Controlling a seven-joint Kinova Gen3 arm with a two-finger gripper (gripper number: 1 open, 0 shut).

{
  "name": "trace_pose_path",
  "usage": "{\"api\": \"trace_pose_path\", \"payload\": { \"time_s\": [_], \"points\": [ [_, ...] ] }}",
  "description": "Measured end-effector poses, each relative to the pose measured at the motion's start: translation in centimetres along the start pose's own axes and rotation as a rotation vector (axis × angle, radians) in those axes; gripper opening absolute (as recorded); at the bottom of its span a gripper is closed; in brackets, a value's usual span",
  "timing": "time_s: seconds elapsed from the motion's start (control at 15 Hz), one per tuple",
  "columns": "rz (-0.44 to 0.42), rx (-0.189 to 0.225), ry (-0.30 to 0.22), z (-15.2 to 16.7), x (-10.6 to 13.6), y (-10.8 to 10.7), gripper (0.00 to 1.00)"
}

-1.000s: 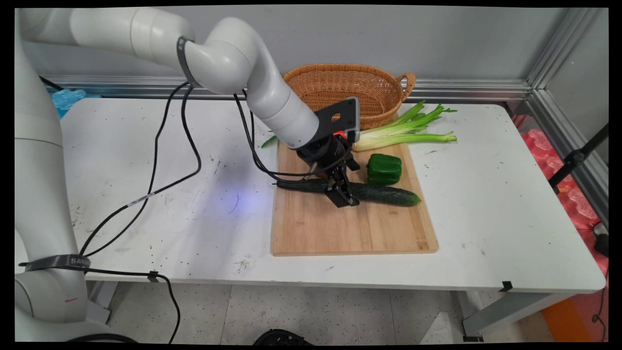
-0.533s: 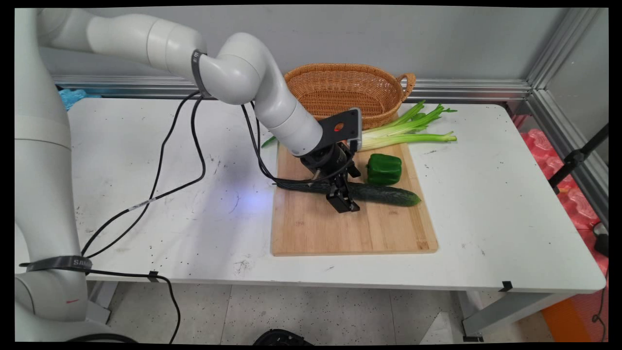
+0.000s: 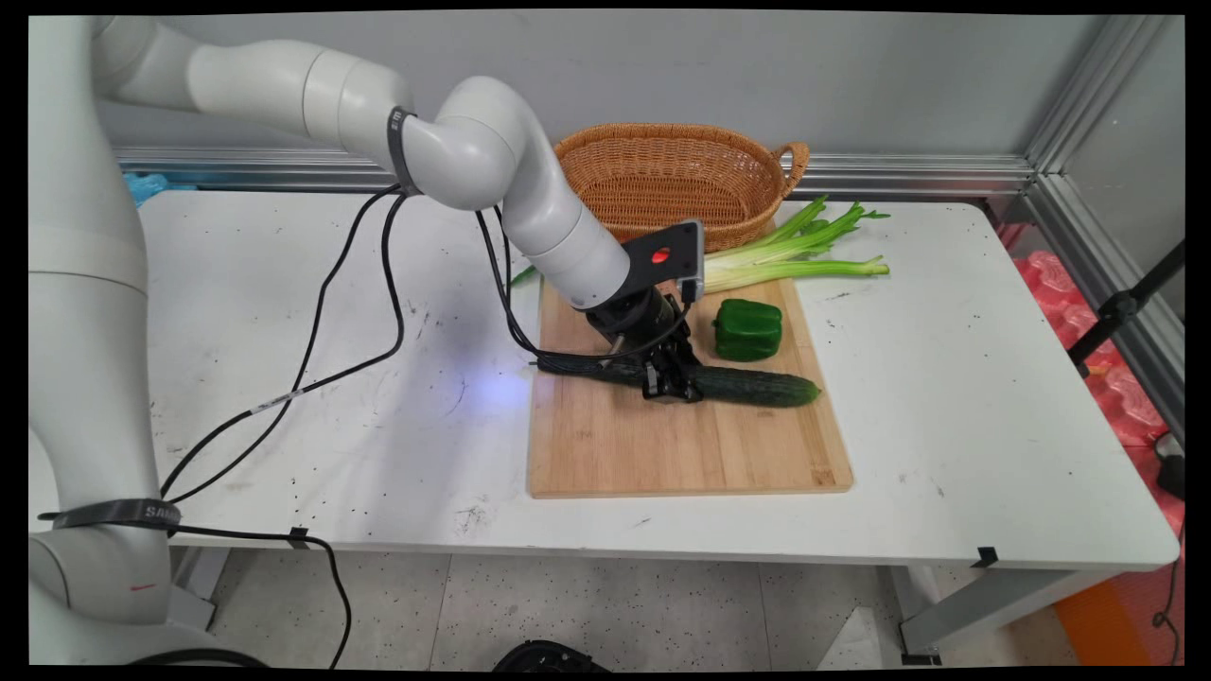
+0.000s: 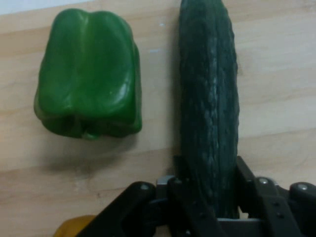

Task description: Place the picked object in the vegetable basket

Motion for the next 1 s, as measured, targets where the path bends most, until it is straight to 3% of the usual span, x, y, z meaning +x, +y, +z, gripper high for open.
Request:
{"api": "trace_pose_path", "payload": {
  "time_s": [0.33, 0.67, 1.0],
  "points": [
    [-0.023, -0.018, 0.004, -0.7, 0.3, 0.0, 0.00],
    [-0.040, -0.030, 0.026, -3.8, 2.2, -0.6, 0.00],
    [-0.025, 0.020, 0.045, -7.1, 4.4, -3.8, 0.00]
  ]
}}
